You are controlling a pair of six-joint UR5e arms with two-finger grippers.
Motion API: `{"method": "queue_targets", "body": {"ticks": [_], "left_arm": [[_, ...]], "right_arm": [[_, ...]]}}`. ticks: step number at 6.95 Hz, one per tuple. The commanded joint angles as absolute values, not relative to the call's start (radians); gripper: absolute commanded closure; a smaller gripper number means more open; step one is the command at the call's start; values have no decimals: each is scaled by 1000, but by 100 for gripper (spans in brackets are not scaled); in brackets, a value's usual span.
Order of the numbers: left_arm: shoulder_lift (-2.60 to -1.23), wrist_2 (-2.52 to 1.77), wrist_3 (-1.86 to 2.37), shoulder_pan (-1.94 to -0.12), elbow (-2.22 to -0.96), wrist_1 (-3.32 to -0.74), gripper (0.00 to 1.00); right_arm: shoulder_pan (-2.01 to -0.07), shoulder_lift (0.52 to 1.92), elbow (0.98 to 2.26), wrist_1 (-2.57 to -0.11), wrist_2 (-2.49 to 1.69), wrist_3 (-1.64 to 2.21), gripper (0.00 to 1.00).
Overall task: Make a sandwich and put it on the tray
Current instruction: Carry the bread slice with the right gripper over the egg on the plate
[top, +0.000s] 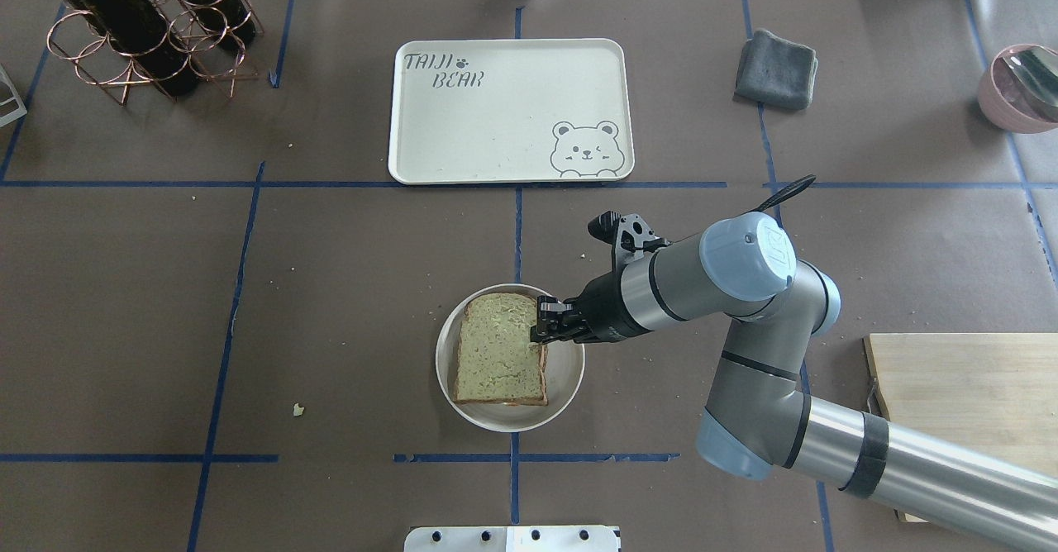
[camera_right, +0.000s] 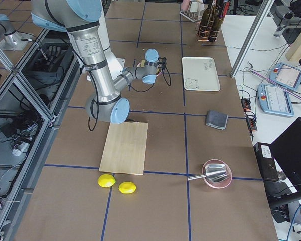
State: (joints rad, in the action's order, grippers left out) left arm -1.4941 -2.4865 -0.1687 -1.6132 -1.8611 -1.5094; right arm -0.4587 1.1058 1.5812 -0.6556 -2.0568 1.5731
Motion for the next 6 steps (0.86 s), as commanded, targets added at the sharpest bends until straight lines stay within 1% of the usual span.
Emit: {"method": "queue_targets", "body": {"ticks": [1, 3, 4, 5, 6], "left_arm": [[-1494, -2487, -169, -1614, -1868, -1509, 0], [-1494, -2487, -169, -1612, -1868, -1509, 0], [-1494, -2487, -169, -1612, -1868, -1509, 0], [-1494, -2488, -170, -1612, -1870, -1511, 0], [-1494, -2493, -170, -1612, -1870, -1511, 0]], "right_arm": [[-446, 1112, 1580, -650, -2051, 1572, 100], [-443, 1117, 1580, -647, -2052, 1571, 100], [-445, 1117, 1580, -647, -2054, 1571, 93], [-443, 1115, 1583, -647, -2054, 1571, 56], [-446, 1115, 1583, -649, -2051, 1571, 17]]}}
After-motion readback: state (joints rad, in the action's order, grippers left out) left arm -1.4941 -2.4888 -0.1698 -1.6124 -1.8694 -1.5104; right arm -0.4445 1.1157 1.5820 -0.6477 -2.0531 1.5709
